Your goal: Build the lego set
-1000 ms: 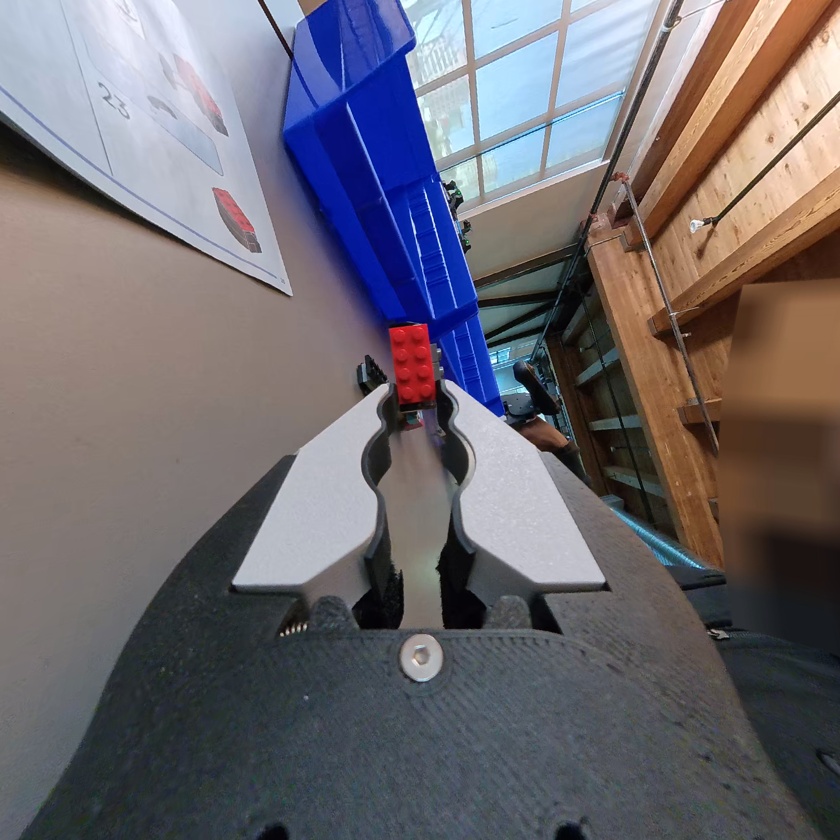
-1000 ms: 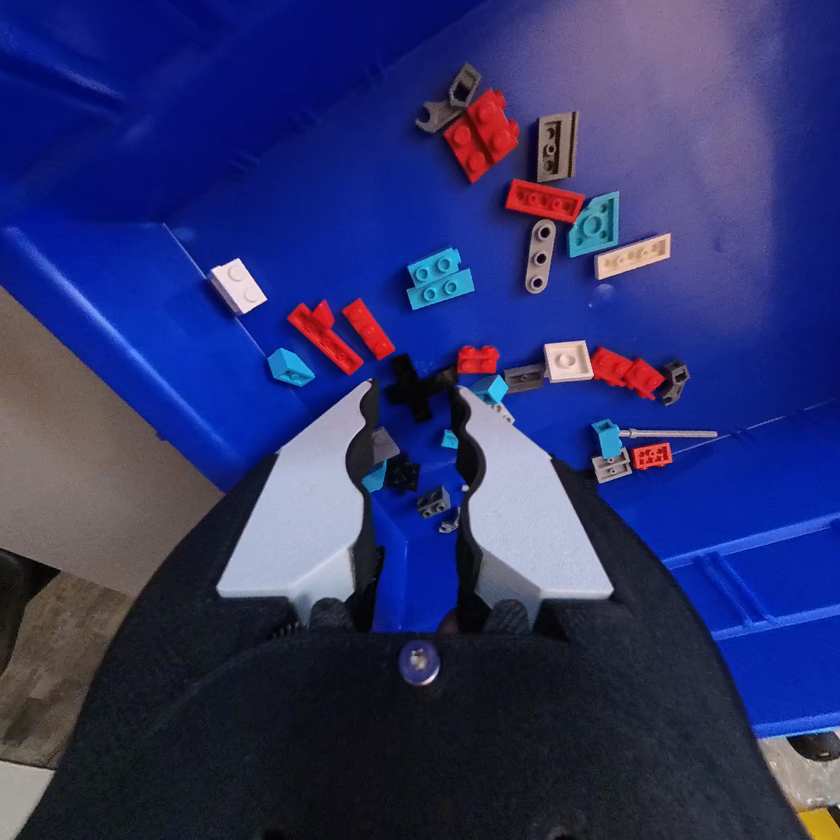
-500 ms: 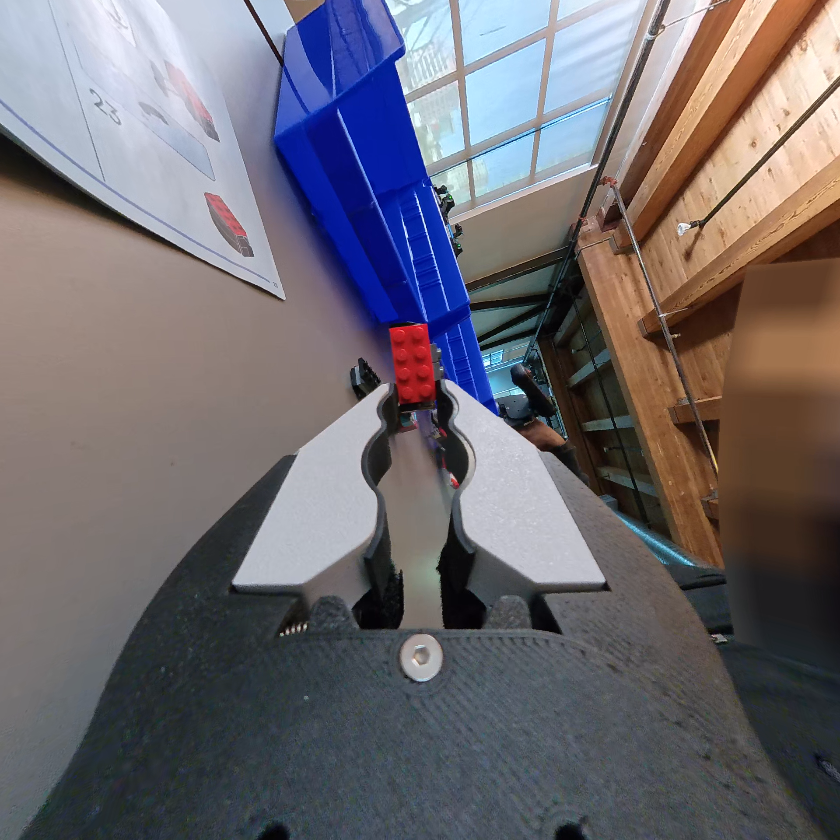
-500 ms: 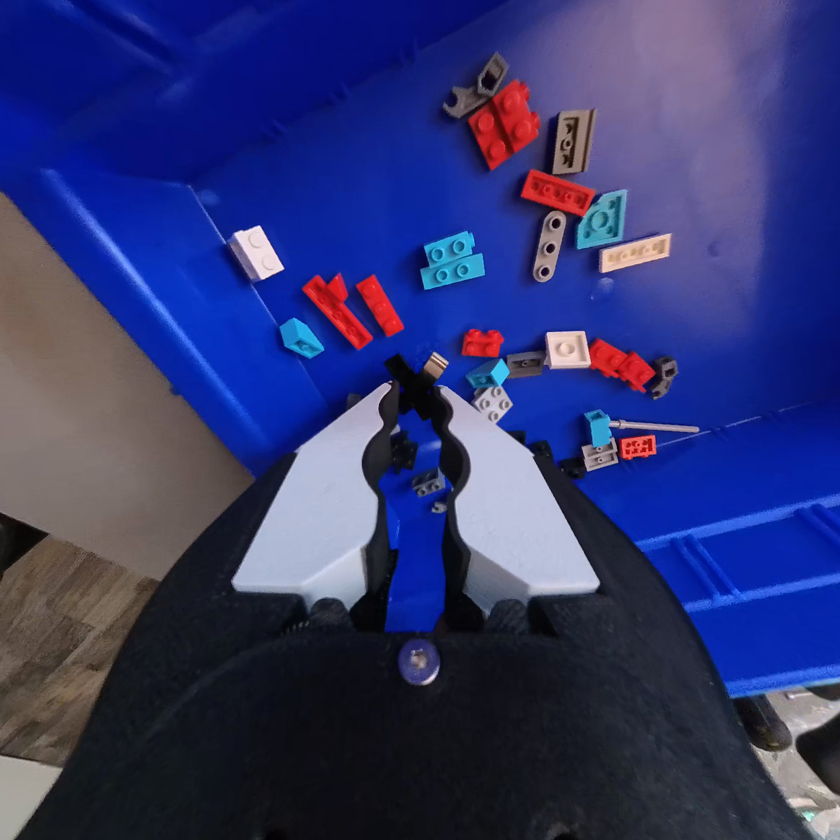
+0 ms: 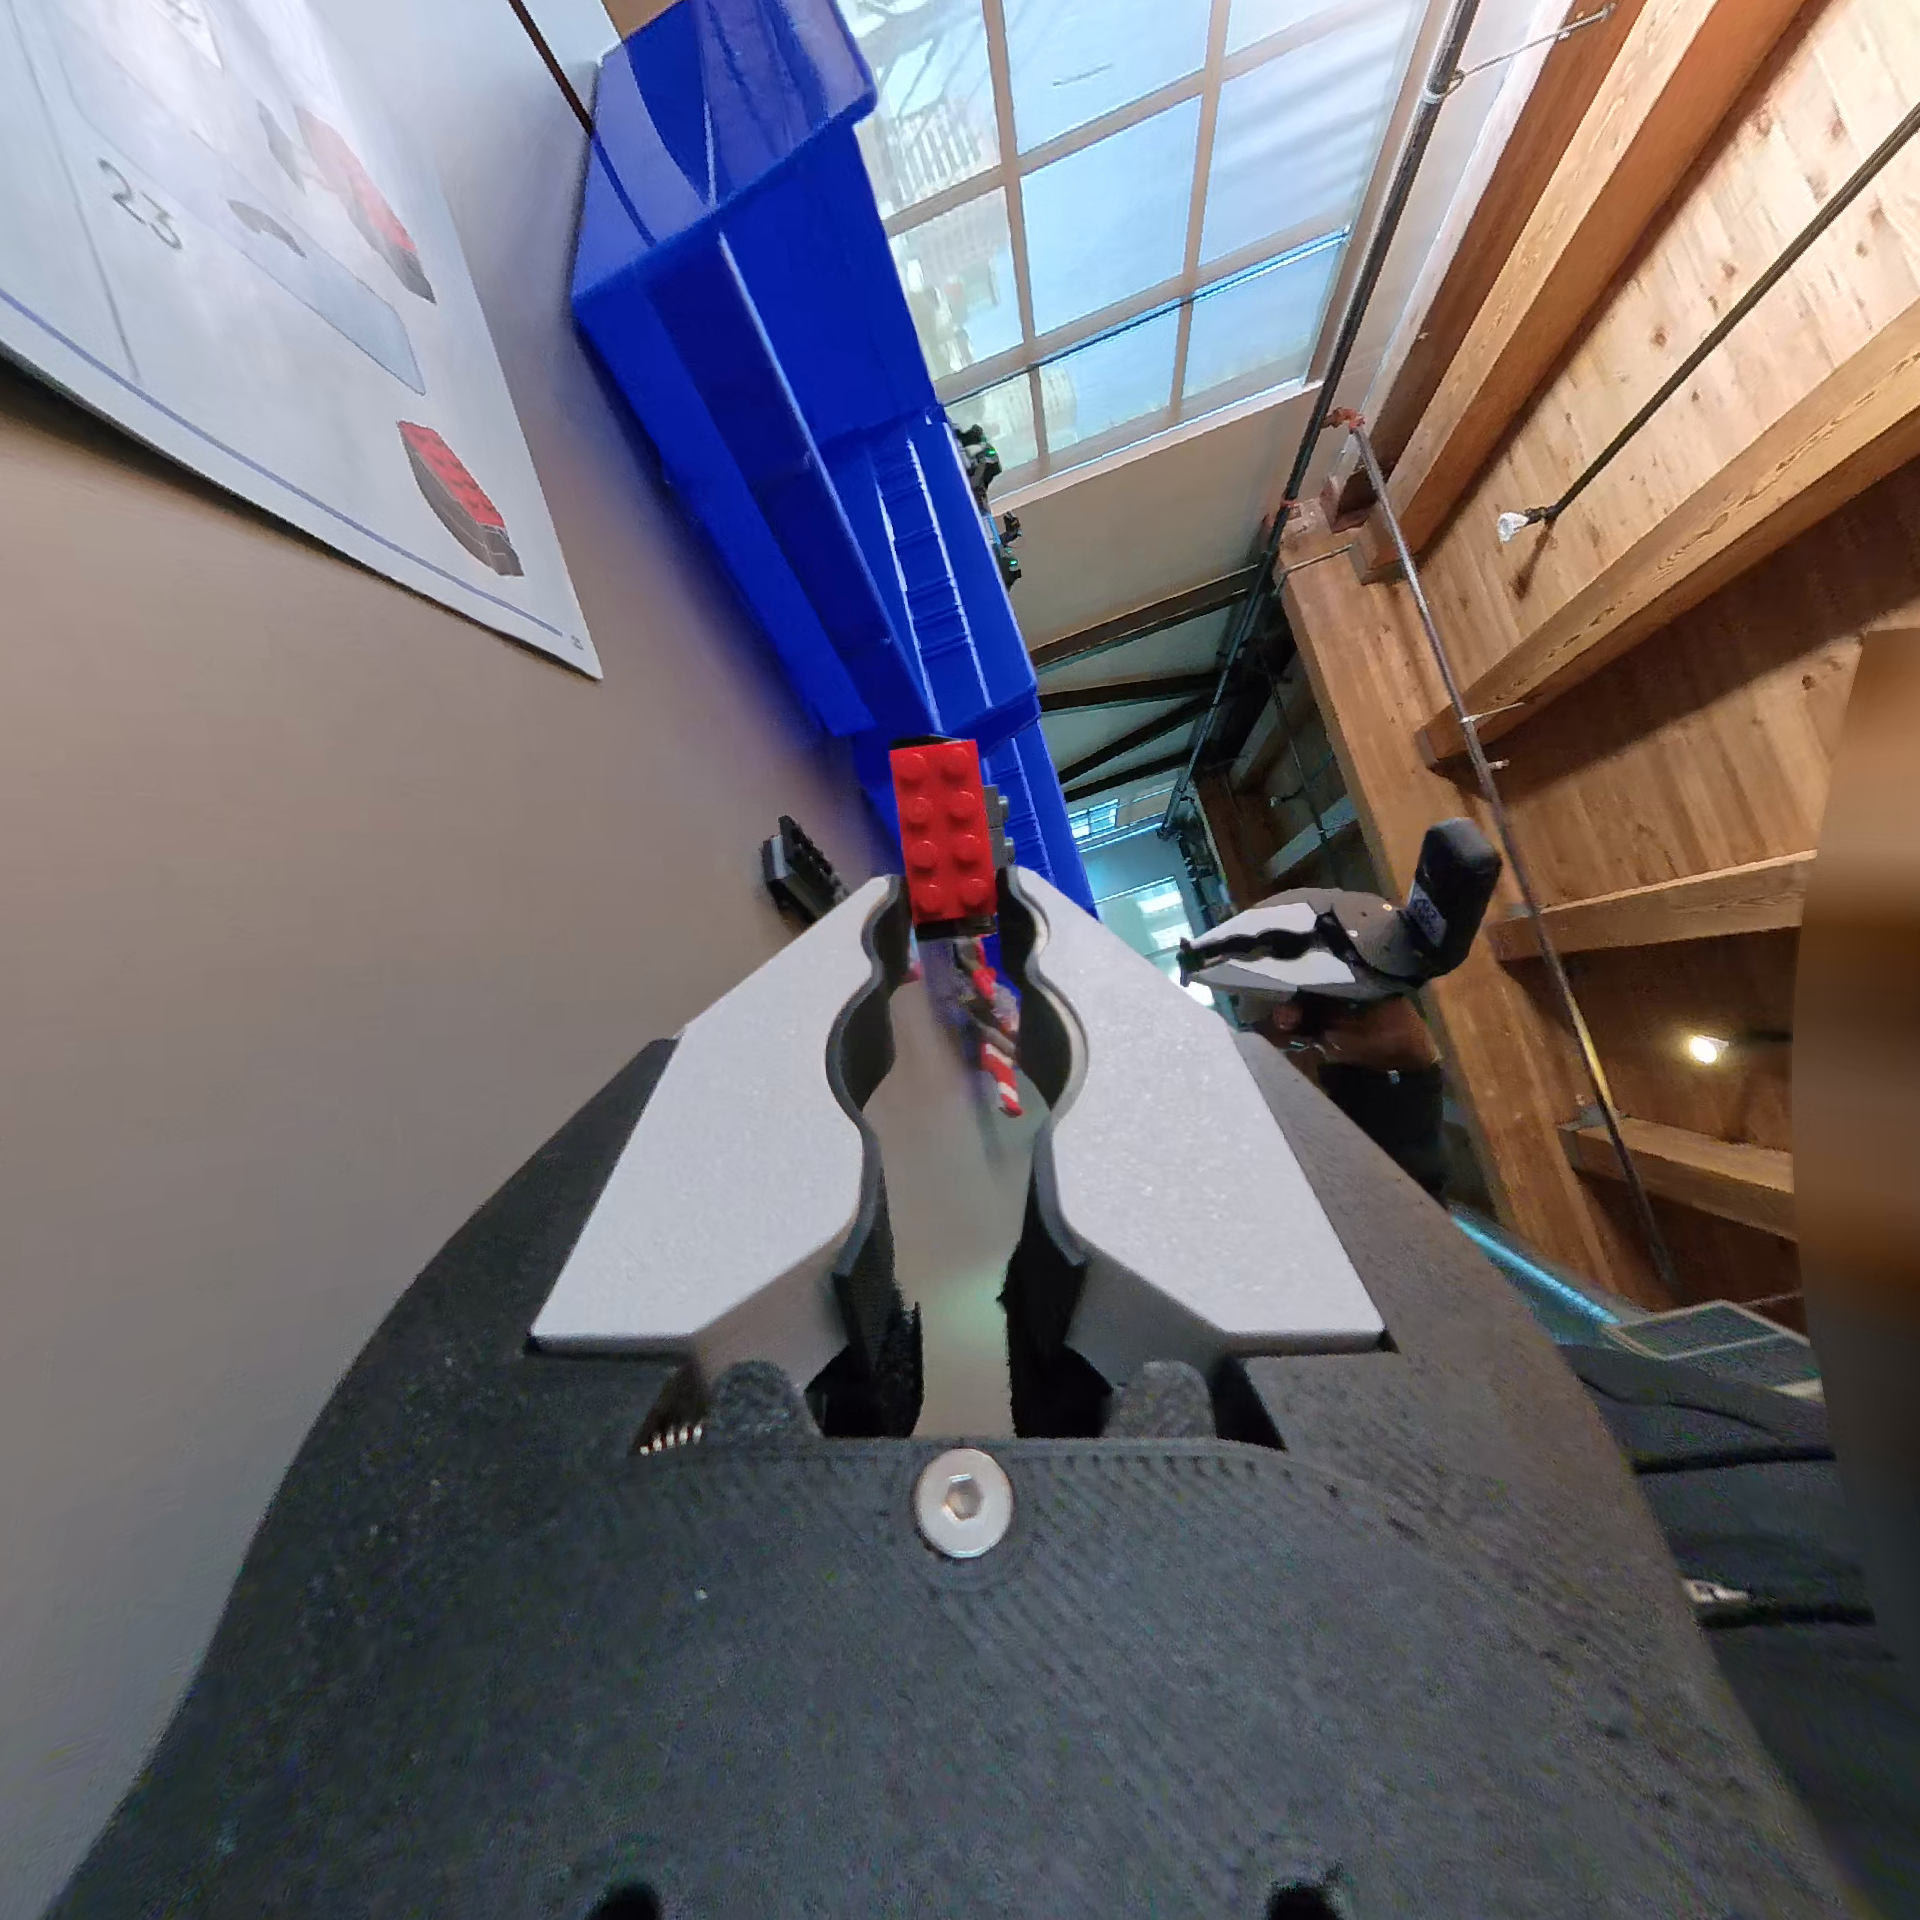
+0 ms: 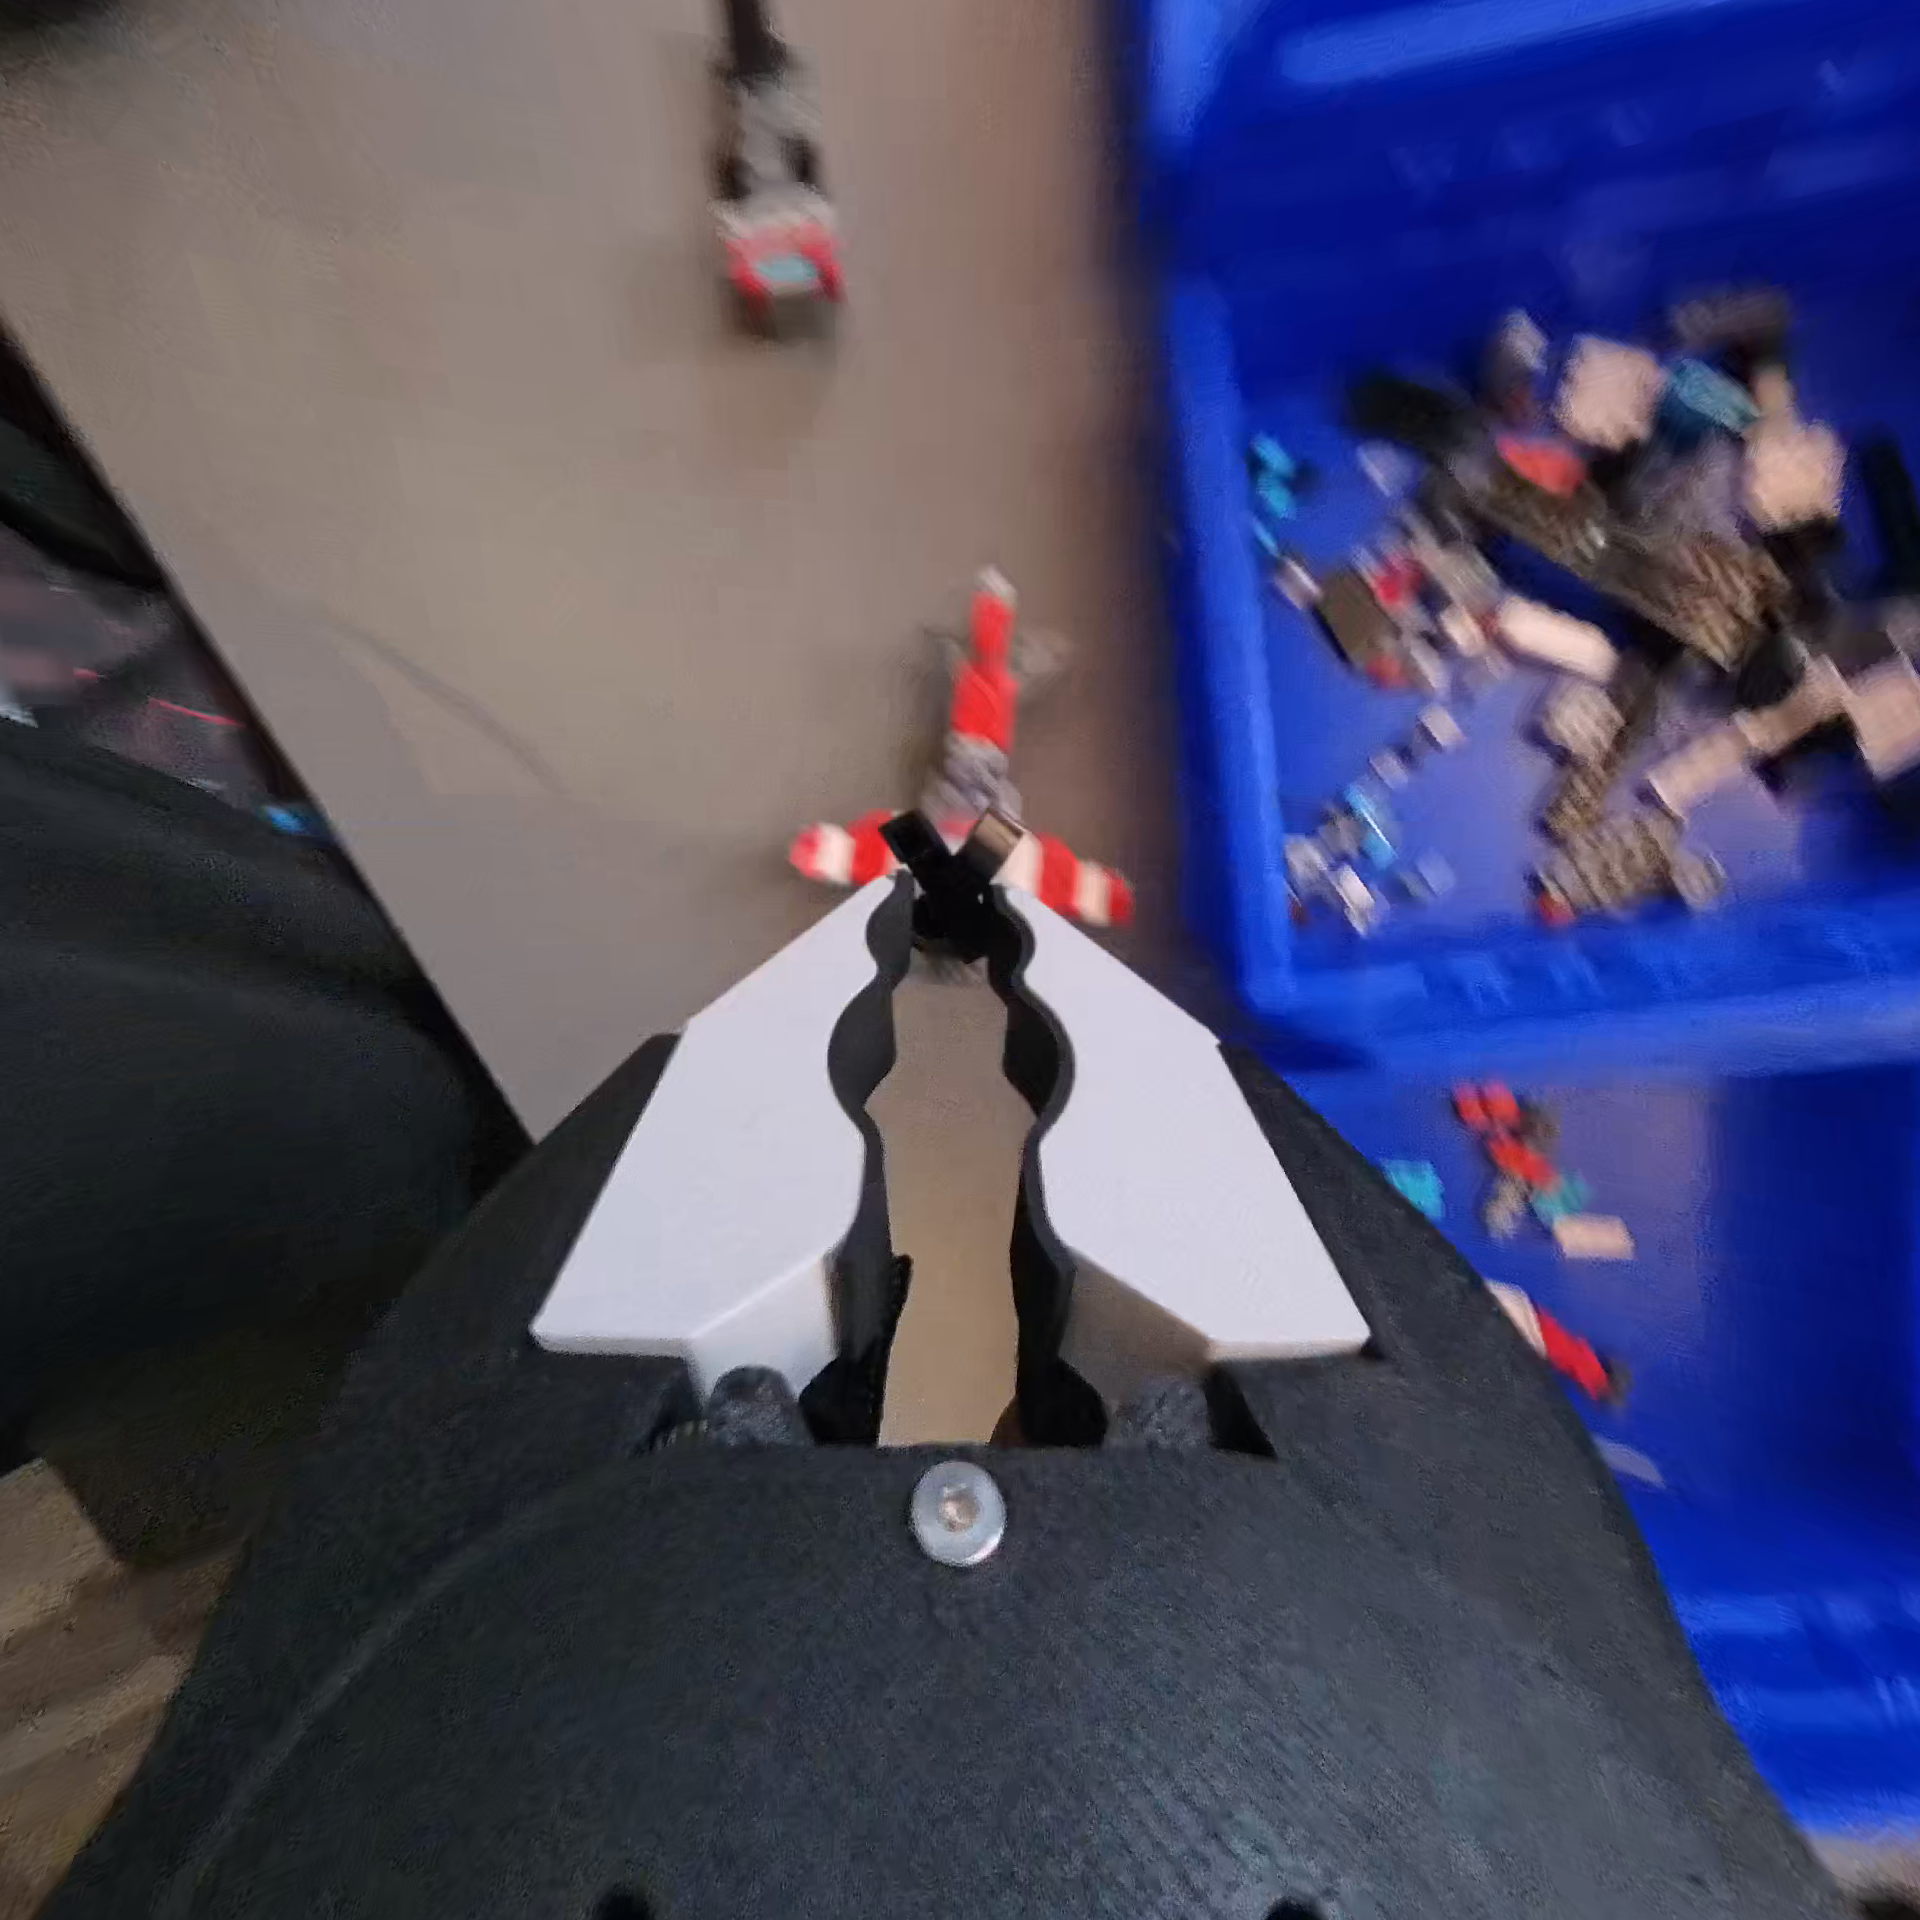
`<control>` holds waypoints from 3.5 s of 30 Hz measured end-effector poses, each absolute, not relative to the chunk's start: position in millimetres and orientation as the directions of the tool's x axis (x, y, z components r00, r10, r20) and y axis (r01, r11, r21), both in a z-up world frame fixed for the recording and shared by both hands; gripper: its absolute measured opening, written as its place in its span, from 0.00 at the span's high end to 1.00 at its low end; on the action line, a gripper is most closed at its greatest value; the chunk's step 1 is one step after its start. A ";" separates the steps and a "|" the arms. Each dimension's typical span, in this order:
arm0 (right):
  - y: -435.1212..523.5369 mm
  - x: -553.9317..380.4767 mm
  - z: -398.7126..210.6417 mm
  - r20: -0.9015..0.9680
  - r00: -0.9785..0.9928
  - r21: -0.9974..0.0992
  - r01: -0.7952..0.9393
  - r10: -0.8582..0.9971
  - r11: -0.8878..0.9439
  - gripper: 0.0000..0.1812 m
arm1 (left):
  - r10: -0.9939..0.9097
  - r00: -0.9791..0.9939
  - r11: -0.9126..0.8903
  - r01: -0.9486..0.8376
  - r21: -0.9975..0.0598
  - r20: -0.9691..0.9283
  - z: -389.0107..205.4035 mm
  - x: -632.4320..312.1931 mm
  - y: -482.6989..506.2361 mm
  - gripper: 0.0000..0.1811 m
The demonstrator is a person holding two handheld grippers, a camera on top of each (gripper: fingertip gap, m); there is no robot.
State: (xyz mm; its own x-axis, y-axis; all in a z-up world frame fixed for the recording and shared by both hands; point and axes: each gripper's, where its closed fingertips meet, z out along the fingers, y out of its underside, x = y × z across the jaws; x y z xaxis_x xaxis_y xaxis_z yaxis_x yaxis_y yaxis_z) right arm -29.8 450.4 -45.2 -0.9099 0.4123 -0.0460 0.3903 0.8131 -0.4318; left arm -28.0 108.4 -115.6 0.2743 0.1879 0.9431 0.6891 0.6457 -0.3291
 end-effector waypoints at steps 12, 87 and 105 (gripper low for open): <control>192.6 43.9 -142.1 -0.248 -0.947 -0.489 0.303 0.203 0.818 0.93 | 0.127 0.333 0.697 0.640 -0.323 0.934 -100.7 -3.1 98.7 0.91; 73.9 38.7 -74.4 0.170 -0.981 -0.840 -0.196 -0.099 0.506 0.76 | -0.174 0.371 0.622 0.760 -0.190 0.912 -71.1 32.8 74.1 0.84; 77.0 38.1 -74.9 0.166 -0.982 -0.826 -0.187 -0.088 0.532 0.76 | 0.012 0.452 0.612 0.702 -0.364 0.892 -74.2 33.2 71.5 0.84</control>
State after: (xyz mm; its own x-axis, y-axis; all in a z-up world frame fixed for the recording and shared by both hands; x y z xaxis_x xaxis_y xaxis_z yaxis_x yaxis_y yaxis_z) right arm 38.1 77.0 -74.9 -0.9822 -0.0877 0.1659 -0.1870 0.5319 -0.8259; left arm 33.2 71.5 -74.2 0.4520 0.0117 0.8919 0.7020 0.6123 -0.3638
